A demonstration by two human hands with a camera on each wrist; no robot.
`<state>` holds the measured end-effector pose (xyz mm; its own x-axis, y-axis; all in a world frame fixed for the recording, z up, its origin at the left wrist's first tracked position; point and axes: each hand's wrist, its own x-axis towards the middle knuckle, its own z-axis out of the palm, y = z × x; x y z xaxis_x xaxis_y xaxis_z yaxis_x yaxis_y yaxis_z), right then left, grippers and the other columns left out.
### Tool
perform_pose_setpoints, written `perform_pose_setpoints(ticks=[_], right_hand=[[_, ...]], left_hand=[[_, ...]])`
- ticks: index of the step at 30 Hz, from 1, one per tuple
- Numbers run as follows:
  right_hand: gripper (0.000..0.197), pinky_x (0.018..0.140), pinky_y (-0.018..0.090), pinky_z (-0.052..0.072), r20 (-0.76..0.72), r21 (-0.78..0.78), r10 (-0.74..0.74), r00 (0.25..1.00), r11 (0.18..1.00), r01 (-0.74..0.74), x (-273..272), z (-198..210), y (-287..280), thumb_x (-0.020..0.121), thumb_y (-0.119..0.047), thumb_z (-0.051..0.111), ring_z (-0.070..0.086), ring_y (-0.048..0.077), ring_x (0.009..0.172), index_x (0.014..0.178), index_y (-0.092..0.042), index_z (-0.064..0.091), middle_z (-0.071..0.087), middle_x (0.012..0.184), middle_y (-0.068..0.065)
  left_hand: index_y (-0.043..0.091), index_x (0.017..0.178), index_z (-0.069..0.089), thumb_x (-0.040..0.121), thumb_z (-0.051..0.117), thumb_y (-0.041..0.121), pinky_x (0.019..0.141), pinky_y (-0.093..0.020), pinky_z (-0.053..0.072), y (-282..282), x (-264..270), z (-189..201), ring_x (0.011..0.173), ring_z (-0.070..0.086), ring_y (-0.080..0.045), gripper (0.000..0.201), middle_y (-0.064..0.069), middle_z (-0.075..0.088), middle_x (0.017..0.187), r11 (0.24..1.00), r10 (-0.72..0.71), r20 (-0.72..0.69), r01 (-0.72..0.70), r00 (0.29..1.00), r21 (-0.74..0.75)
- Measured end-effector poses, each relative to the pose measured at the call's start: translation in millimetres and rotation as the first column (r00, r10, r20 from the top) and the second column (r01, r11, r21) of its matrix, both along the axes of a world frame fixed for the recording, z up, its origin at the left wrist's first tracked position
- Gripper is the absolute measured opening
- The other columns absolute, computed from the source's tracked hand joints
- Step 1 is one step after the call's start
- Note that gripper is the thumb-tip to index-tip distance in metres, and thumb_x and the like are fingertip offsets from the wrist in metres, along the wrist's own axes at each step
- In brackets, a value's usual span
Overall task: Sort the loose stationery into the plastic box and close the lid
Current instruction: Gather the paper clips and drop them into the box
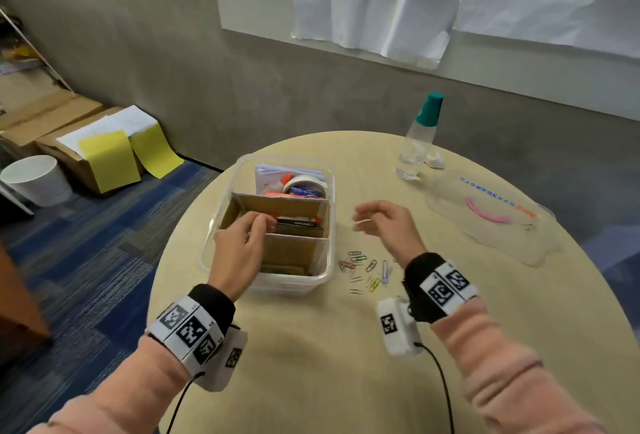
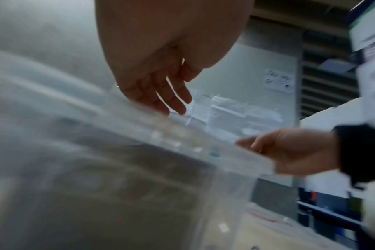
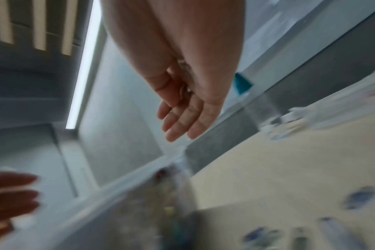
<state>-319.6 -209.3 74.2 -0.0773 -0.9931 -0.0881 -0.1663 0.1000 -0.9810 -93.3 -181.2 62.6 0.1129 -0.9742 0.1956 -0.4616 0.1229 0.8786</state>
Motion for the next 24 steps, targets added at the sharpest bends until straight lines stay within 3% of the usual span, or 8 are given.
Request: perform_pose_setpoints(ticks=[2,4,7,10,13,17,20,24], right_hand=[[0.03,0.062,0.014,0.047,-0.122,0.037,-0.111,0.986,0.993,0.116,-37.0,-18.4,0.0,0.09,0.008,0.037,0.061,0.019,0.073,0.099,0.0,0.064,0.064,0.091,0.012],[0.028,0.073,0.017,0.045,-0.317,0.094,-0.08,0.945,0.989,0.115,-65.4,-42.3,3.6,0.088,0.007,0.043,0.059,0.019,0.087,0.102,-0.001,0.066,0.066,0.098,0.012],[0.028,0.089,0.019,0.037,-0.545,0.188,0.086,0.834,0.982,0.022,-91.0,-77.0,10.8,0.086,0.003,0.051,0.056,0.017,0.104,0.106,-0.01,0.066,0.063,0.114,0.007],[0.033,0.101,0.021,0.03,-0.688,0.196,0.213,0.694,0.975,-0.105,-96.7,-99.4,5.9,0.083,-0.003,0.057,0.047,0.021,0.121,0.115,-0.01,0.063,0.055,0.126,0.008],[0.042,0.109,0.029,0.029,-0.761,0.224,0.239,0.604,0.969,-0.102,-96.8,-109.2,-7.9,0.085,-0.012,0.057,0.038,0.021,0.13,0.127,-0.014,0.055,0.042,0.138,0.004],[0.032,0.101,0.033,0.039,-0.821,0.239,0.269,0.503,0.963,-0.125,-98.6,-115.7,-24.3,0.087,-0.015,0.055,0.044,0.025,0.121,0.118,-0.017,0.063,0.047,0.129,0.004],[0.021,0.091,0.028,0.043,-0.81,0.205,0.234,0.538,0.972,-0.114,-98.8,-116.5,-27.0,0.085,-0.015,0.06,0.051,0.023,0.108,0.103,-0.012,0.072,0.057,0.114,0.005],[0.015,0.082,0.024,0.041,-0.774,0.184,0.189,0.604,0.98,-0.07,-98.4,-117.5,-22.2,0.085,-0.013,0.06,0.056,0.024,0.101,0.093,-0.008,0.072,0.061,0.105,0.008]], left_hand=[[0.028,0.088,0.061,0.097,0.041,0.024,0.065,-0.008,0.041,7.9,-28.3,12.6,0.084,0.056,0.005,0.022,0.016,0.061,0.085,0.995,-0.101,-0.015,0.101,0.995,-0.026],[0.024,0.09,0.062,0.095,0.046,0.019,0.067,-0.005,0.043,13.0,-59.2,19.7,0.081,0.055,0.011,0.018,0.02,0.06,0.084,0.973,-0.219,0.004,0.219,0.976,-0.078],[0.017,0.097,0.065,0.093,0.048,0.013,0.069,-0.008,0.04,17.3,-106.2,12.3,0.077,0.054,0.003,0.018,0.013,0.061,0.086,0.911,-0.391,0.142,0.404,0.909,-0.078],[0.013,0.112,0.061,0.093,0.043,0.012,0.085,-0.019,0.038,13.4,-146.7,-23.0,0.1,0.056,-0.015,0.026,-0.003,0.061,0.112,0.861,-0.507,0.363,0.479,0.782,0.169],[0.008,0.124,0.052,0.091,0.039,0.003,0.101,-0.03,0.037,2.4,-168.7,-61.8,0.12,0.046,-0.025,0.036,-0.011,0.046,0.131,0.828,-0.523,0.446,0.309,0.726,0.468],[0.005,0.128,0.045,0.086,0.046,-0.004,0.105,-0.033,0.037,-23.3,-172.7,-86.3,0.12,0.044,-0.027,0.042,-0.012,0.035,0.135,0.888,-0.309,0.485,0.066,0.818,0.454],[0.008,0.123,0.047,0.087,0.048,-0.002,0.1,-0.035,0.043,-40.1,-168.7,-93.3,0.114,0.049,-0.026,0.038,-0.011,0.041,0.129,0.896,-0.21,0.542,-0.061,0.814,0.439],[0.007,0.118,0.048,0.086,0.051,-0.001,0.098,-0.034,0.044,-47.7,-168.3,-98.7,0.112,0.048,-0.026,0.033,-0.011,0.044,0.123,0.883,-0.23,0.604,-0.097,0.763,0.459]])
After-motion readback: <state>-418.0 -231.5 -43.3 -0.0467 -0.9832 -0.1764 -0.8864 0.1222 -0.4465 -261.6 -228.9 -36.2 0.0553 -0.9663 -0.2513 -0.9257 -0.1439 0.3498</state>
